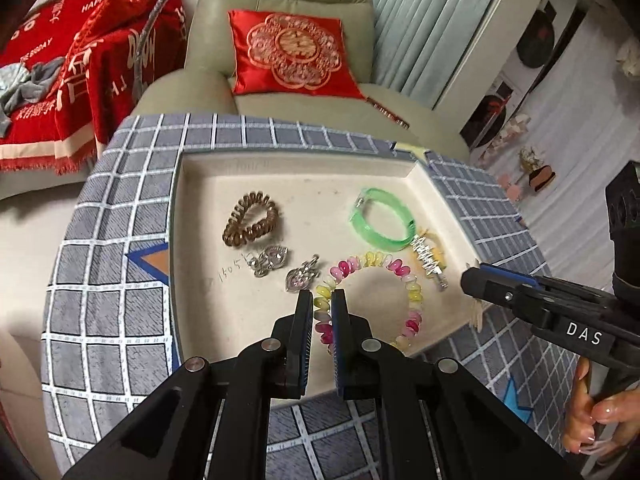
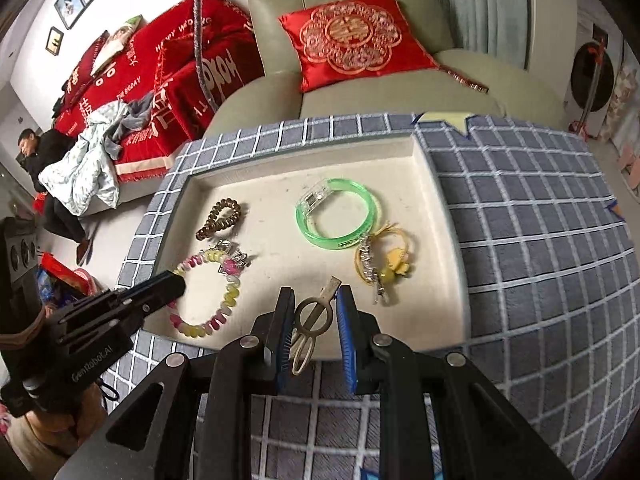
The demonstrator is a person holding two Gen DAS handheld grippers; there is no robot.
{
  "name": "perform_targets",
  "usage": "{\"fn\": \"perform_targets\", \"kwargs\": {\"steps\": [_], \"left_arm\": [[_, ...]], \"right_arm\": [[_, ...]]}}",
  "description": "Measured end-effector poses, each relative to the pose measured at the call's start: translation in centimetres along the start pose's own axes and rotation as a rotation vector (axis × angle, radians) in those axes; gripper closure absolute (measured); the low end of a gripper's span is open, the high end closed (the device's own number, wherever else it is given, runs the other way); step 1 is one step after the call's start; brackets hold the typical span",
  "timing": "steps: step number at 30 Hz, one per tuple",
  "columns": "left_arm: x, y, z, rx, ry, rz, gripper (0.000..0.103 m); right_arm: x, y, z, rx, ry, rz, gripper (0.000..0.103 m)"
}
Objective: Organize jewelry
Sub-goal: 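Carry the beige clip and bead bracelet over the tray with both tools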
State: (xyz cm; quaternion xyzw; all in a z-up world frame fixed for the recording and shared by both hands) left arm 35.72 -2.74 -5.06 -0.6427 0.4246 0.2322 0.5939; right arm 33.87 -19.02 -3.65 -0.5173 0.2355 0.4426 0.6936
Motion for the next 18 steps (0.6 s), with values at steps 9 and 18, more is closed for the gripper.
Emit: {"fn": "perform_targets", "kwargs": {"steps": [9, 18], "left_arm": [[2.9, 0.0, -0.6, 0.054, -0.048, 0.064, 0.08], [4.8, -0.2, -0.3, 0.064, -0.115, 0.08, 0.08]], "right_arm": [[4.6, -0.3, -1.5, 0.021, 0.022, 0.069, 0.08], [6.2, -1.1, -3.4, 0.02, 0.097, 0.066, 0.08]]}}
Point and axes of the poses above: each gripper's, at about its wrist camera, not at the fingertips, and x roughly the way its jaws point, z to its left, y to its underside, the point moved 4 cm from there along x, roughly the way its jaws point, and after that the axes turned 7 degrees about -y, right-handed, at the moved point
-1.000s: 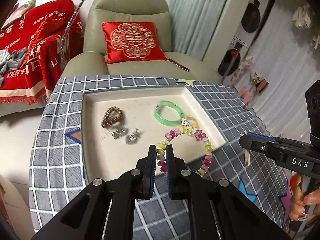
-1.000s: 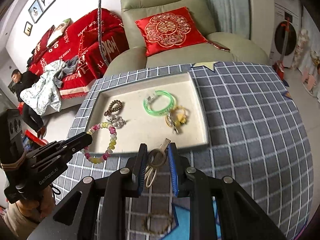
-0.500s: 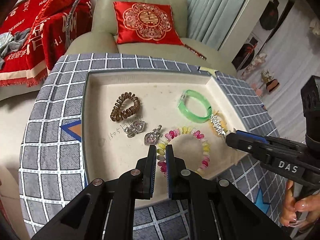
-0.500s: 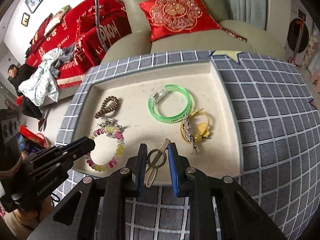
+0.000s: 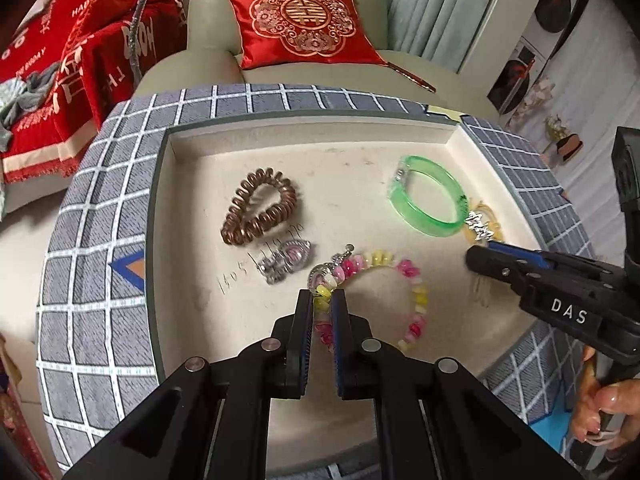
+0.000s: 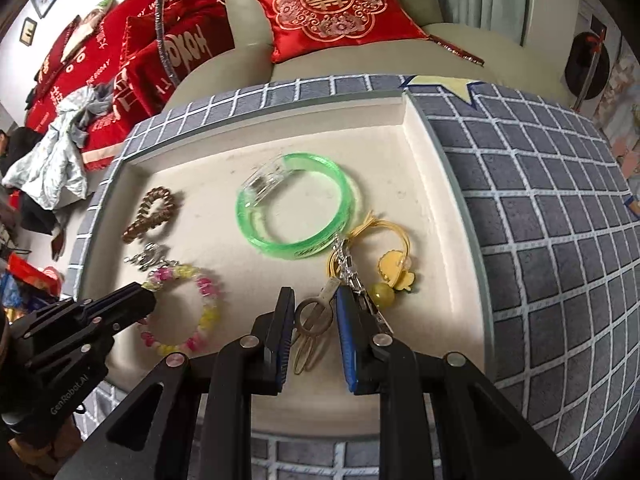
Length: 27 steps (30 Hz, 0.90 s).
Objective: Organize jewelry
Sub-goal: 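Carry the beige clip and bead bracelet over the tray with both tools, then open the right tool to drop the beige clip while the left tool releases the bead bracelet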
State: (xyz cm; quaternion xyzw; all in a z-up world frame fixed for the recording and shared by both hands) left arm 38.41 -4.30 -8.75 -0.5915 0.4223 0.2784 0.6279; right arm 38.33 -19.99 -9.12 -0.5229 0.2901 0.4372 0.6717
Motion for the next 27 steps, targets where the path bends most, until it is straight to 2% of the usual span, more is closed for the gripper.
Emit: {"fn": "perform_targets", "kwargs": {"steps": [7, 16, 17, 19, 20, 25, 27], "left_arm": [[0.5, -0.6, -0.1, 0.003, -0.026, -0.015, 0.079], [0.1, -0.3, -0.8, 0.031, -0.047, -0.052, 0.079], [0.0, -0.3, -0.8, 0.032, -0.051, -0.055, 0.079], [-0.1, -0.2, -0.8, 0.033, -0.055, -0.059, 0.079], [-0.1, -0.2, -0.8, 0.032, -0.055, -0.06, 0.079], [-0.5, 0.0, -0.9, 0.039, -0.073, -0.072, 0.079], [-0.7, 0.0, -0.9, 0.04, -0.08, -0.085, 0.079]], "right_arm": [[0.3, -1.2, -0.8, 0.024, 0.016, -0.017, 0.08], [0.5, -0.9, 0.5, -0.052, 0.08, -0.009, 0.079], [0.6, -0.8, 0.7, -0.056, 0.08, -0.003, 0.076], [0.7, -0.7, 0.9, -0.062, 0.068, 0.007, 0.062], [0.8, -0.7, 1.0, -0.063, 0.069, 0.007, 0.051], [0.2, -0.6, 1.0, -0.03, 0.031, -0.004, 0.048], [-0.4, -0.7, 1.1, -0.014, 0.011, -0.013, 0.043]]}}
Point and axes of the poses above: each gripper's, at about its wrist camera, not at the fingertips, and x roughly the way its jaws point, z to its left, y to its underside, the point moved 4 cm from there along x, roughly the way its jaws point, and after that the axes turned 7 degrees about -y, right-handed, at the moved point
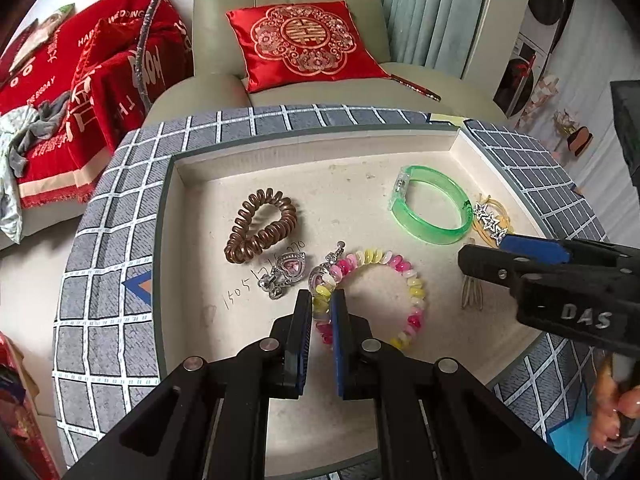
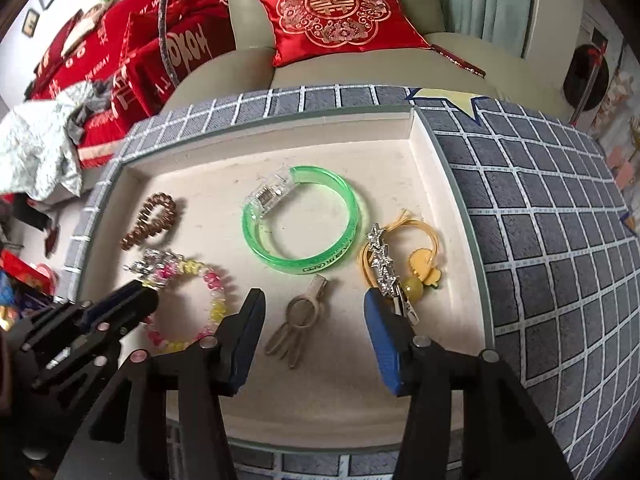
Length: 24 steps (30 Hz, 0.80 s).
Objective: Organize jewelry
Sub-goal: 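Open the right tool to drop the beige clip while the left tool releases the bead bracelet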
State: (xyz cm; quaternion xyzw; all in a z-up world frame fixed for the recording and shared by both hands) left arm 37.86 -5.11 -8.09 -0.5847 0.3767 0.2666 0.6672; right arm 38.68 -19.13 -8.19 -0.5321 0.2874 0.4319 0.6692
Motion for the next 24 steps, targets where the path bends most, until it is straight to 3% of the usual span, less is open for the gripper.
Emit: {"fn": "perform_targets", "kwargs": {"steps": [13, 24], "left_arm": [[-1.4, -0.2, -0.3, -0.005, -0.012, -0.046, 0.079], [-1.8, -0.5, 0.7, -0.083, 0.034, -0.009, 0.079]], "right_arm": [[-2.8, 0.6, 0.3, -0.002, -0.009, -0.039, 0.034], [-4.7, 1.3, -0.2, 0.009, -0.005, -0.055, 0.034]]}}
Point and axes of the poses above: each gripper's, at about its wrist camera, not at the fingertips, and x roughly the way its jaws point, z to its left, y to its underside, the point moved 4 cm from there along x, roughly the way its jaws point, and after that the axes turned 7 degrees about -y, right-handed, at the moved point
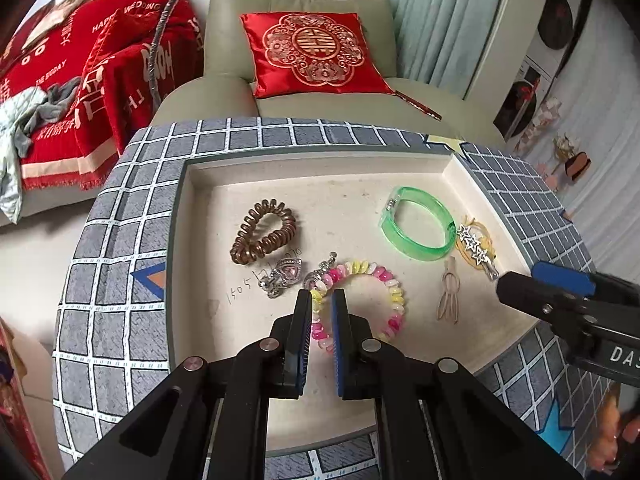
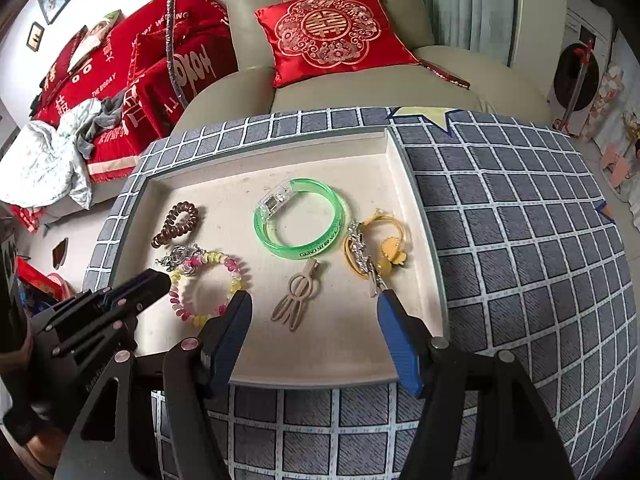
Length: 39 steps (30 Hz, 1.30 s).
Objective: Organize jewelry
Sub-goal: 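Open the right tool to drop the beige clip while the left tool releases the bead bracelet, then move both open tools back over the braided bracelet and black clip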
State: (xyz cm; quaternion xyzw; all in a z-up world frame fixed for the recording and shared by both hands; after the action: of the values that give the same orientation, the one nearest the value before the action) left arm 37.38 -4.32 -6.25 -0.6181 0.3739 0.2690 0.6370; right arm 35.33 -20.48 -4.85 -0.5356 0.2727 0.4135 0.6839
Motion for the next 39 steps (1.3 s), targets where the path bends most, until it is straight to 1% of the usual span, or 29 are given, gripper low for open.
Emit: {"fn": "perform_targets", "kwargs": {"steps": [6, 7, 8, 9, 12, 13, 14, 15, 17, 19, 22, 23, 24, 26, 28, 31, 39], "left_arm": [[0.0, -0.3, 0.1, 0.005, -0.007, 0.011, 0.079], [0.0, -0.3, 0.1, 0.001, -0.001, 0.013, 0.079], [-0.1, -0.3, 0.1, -0.003, 0.003, 0.012, 0.079], [-0.2, -0.3, 0.1, -0.003, 0.003, 0.011, 0.079], [-0.3, -0.2, 0.1, 0.0, -0.002, 0.012, 0.079], [-0.3, -0.2, 0.1, -0.003, -0.001, 0.015, 0.067], [-0.4, -0.1, 0.2, -0.006, -0.001, 0.019, 0.044], [-0.4, -0.1, 0.3, -0.015, -0.01, 0.021, 0.0], [-1.0, -0.1, 0.5, -0.028, -0.021, -0.018, 0.0], [-1.1, -0.1, 0.4, -0.016, -0.012, -0.015, 0.0], [-1.8, 0.2, 0.3, 0.003, -0.022, -0.034, 0.0], [-2.2, 0.3, 0.2, 0.012, -0.024, -0.044, 0.0], [-2.6, 0.5, 0.2, 0.019, -0.03, -0.053, 0.0], [-3.4, 0.8, 0.3, 0.023, -0.036, -0.064, 0.0], [-4.1, 1.4, 0.4, 0.024, -0.037, -0.074, 0.0], [-5.3, 2.6, 0.3, 0.035, -0.024, -0.085, 0.0], [-8.3, 6.8, -0.4, 0.056, 0.061, -0.057, 0.0]], "right_arm": [[-1.0, 0.3, -0.6, 0.023, -0.007, -0.008, 0.034], [-1.1, 0.3, -0.7, 0.026, -0.008, -0.006, 0.032], [-1.2, 0.4, -0.8, 0.03, -0.007, -0.006, 0.024], [-1.3, 0.5, -0.9, 0.034, -0.005, -0.01, 0.021], [-1.9, 0.6, -1.0, 0.044, -0.012, -0.026, 0.021], [-2.0, 0.7, -1.1, 0.05, -0.013, -0.03, 0.021], [-2.2, 0.7, -1.2, 0.056, -0.016, -0.034, 0.021], [-2.4, 0.8, -1.3, 0.062, -0.02, -0.036, 0.021], [-2.8, 0.9, -1.4, 0.07, -0.025, -0.04, 0.021], [-3.1, 1.1, -1.5, 0.072, -0.029, -0.045, 0.015], [-3.6, 1.6, -1.4, 0.064, -0.037, -0.048, 0.013], [-3.9, 1.7, -1.3, 0.062, -0.04, -0.056, 0.011], [-4.2, 1.8, -1.3, 0.061, -0.044, -0.066, 0.0], [-4.9, 2.1, -1.0, 0.059, -0.084, -0.098, 0.0], [-5.4, 2.7, -0.8, 0.07, -0.119, -0.095, 0.0], [-5.8, 3.4, -0.5, 0.078, -0.111, -0.066, 0.0], [-7.7, 6.2, -0.3, 0.093, -0.099, -0.056, 0.0]]}}
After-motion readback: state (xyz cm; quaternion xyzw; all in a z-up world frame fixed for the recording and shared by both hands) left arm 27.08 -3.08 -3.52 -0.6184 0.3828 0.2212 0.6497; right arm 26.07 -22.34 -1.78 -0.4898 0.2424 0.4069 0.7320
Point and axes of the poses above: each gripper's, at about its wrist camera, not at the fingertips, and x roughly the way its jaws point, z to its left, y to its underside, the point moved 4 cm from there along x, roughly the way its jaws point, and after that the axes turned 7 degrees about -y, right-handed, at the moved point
